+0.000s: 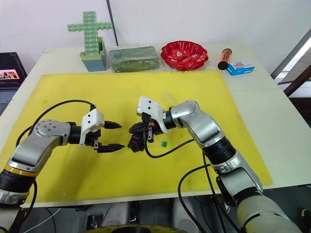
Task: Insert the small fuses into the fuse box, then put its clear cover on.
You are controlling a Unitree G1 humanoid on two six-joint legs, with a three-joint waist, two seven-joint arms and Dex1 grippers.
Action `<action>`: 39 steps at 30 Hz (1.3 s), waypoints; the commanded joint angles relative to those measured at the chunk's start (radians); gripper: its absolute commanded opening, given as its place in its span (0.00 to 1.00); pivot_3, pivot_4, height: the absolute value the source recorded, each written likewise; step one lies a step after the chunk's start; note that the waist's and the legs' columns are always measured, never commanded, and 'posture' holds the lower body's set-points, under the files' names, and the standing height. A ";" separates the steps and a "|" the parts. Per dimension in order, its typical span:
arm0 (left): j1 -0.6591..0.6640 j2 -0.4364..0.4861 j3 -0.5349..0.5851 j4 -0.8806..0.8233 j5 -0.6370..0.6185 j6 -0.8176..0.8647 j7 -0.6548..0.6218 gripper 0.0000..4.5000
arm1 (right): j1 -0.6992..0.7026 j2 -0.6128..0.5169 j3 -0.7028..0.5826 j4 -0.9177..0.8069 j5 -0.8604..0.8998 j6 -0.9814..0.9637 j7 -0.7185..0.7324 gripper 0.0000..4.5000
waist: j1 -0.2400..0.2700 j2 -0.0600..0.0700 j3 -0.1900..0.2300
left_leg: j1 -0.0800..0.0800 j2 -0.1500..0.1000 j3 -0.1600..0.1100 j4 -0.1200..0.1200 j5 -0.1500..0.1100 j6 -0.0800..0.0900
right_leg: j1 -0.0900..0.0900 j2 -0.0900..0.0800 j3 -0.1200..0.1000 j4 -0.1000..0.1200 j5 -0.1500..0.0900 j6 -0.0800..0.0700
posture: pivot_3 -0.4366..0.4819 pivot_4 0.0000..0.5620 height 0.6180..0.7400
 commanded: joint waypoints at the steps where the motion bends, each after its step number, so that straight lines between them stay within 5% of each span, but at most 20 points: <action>1: -0.008 0.007 0.030 -0.034 -0.012 0.001 0.003 1.00 | -0.019 -0.007 -0.023 -0.042 0.017 0.005 -0.010 0.01 | 0.000 0.000 0.000 | 0.000 0.000 0.000 0.000 0.000 0.000 | 0.000 0.000 0.000 0.000 0.000 0.000 | 0.48 0.27 1.00; 9: -0.001 0.023 0.044 -0.040 -0.024 -0.003 -0.011 1.00 | -0.014 -0.056 -0.032 -0.059 0.018 0.001 -0.013 0.01 | 0.000 0.000 0.000 | 0.000 0.000 0.000 0.000 0.000 0.000 | 0.000 0.000 0.000 0.000 0.000 0.000 | 0.48 0.27 1.00; 19: 0.057 0.157 0.188 -0.108 -0.149 0.017 -0.132 1.00 | 0.062 -0.322 -0.149 -0.156 0.026 -0.100 0.062 0.01 | 0.000 0.000 0.001 | 0.000 0.000 0.000 -0.001 0.000 0.000 | 0.000 0.000 0.000 -0.001 -0.001 -0.001 | 0.48 0.27 1.00; 22: 0.075 0.223 0.252 -0.111 -0.187 0.037 -0.178 1.00 | 0.103 -0.424 -0.214 -0.177 0.049 -0.120 0.111 0.15 | 0.000 0.000 0.002 | 0.000 0.000 0.000 -0.001 0.000 0.000 | 0.000 0.000 0.000 -0.002 -0.002 -0.003 | 0.48 0.27 1.00; 33: 0.259 0.383 0.479 -0.046 -0.167 -0.018 -0.273 1.00 | 0.261 -0.720 -0.391 -0.148 0.089 -0.173 0.243 0.99 | -0.001 0.002 0.004 | 0.000 0.001 0.002 -0.001 0.000 0.000 | -0.002 -0.001 0.000 -0.003 -0.002 -0.004 | 0.48 0.27 1.00; 39: 0.345 0.404 0.570 -0.034 -0.157 -0.032 -0.286 1.00 | 0.307 -0.785 -0.427 -0.115 0.093 -0.186 0.261 0.99 | -0.001 0.003 0.005 | 0.000 0.001 0.003 -0.001 0.000 0.000 | -0.002 -0.001 0.000 -0.005 -0.003 -0.004 | 0.48 0.27 1.00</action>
